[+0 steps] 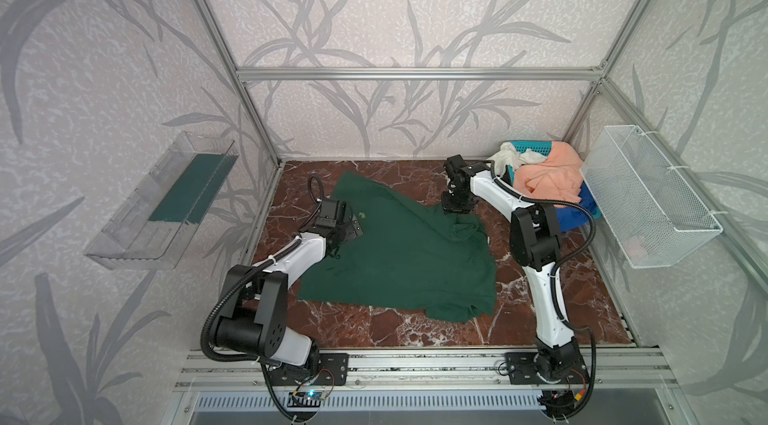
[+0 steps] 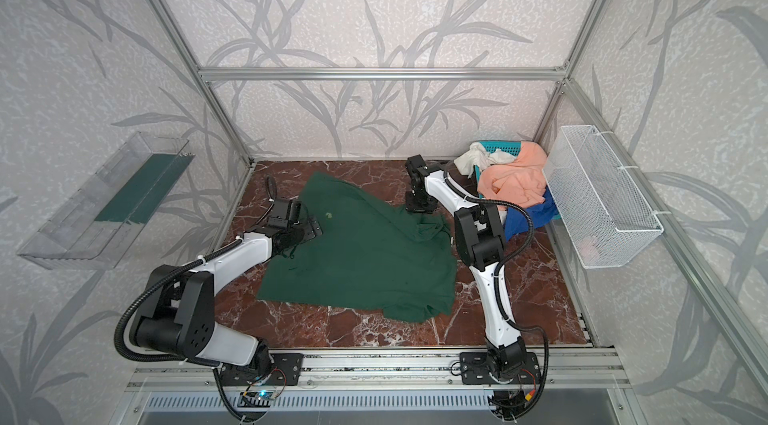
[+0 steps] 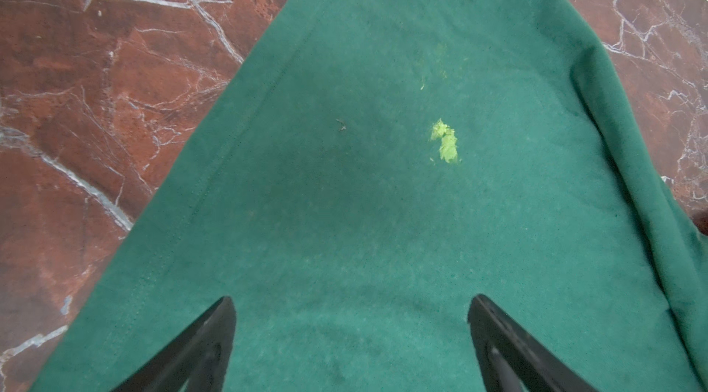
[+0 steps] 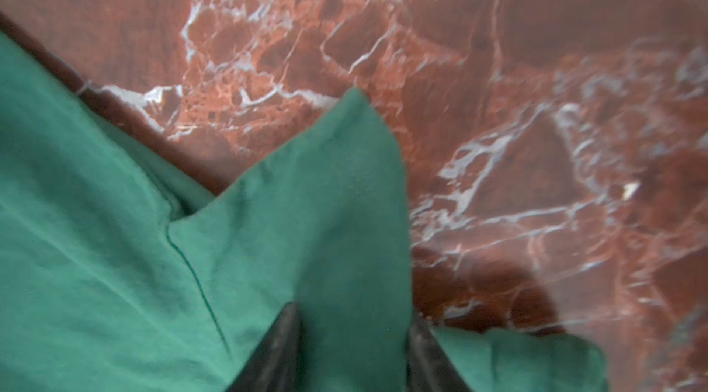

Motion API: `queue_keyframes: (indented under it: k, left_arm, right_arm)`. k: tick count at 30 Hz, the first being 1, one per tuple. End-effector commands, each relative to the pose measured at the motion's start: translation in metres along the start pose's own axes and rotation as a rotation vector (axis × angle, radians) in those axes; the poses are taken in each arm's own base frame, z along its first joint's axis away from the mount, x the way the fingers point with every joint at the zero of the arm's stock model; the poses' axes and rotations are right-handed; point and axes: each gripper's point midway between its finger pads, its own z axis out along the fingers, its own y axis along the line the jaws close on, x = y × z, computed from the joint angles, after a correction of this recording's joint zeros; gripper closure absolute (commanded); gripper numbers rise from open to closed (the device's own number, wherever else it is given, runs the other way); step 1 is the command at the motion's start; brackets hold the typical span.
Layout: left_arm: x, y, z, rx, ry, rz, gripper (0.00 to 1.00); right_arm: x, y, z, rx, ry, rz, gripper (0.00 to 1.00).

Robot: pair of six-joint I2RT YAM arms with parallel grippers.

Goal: Fold and stack the t-shirts

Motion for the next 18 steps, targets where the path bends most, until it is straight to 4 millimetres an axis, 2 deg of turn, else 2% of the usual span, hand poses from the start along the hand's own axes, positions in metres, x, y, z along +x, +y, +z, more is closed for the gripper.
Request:
queue_keyframes:
  k: [1,6,12,18]
  left_arm:
    - [-0.006,-0.002,-0.002,0.006,-0.007,-0.008,0.05]
    - [-0.002,-0.001,0.001,0.003,0.007,-0.006,0.05]
    - [0.006,-0.002,0.004,0.016,0.035,-0.008,0.05]
    - [0.019,0.004,0.011,0.005,0.068,-0.015,0.05]
  right_arm:
    - [0.002,0.002,-0.009,-0.014,0.008,0.000,0.74]
    - [-0.003,0.000,-0.013,-0.009,-0.010,0.010,0.94]
    - [-0.022,-0.001,-0.028,0.014,-0.065,-0.024,0.95]
    - [-0.055,-0.008,-0.043,0.093,-0.130,-0.062,0.96]
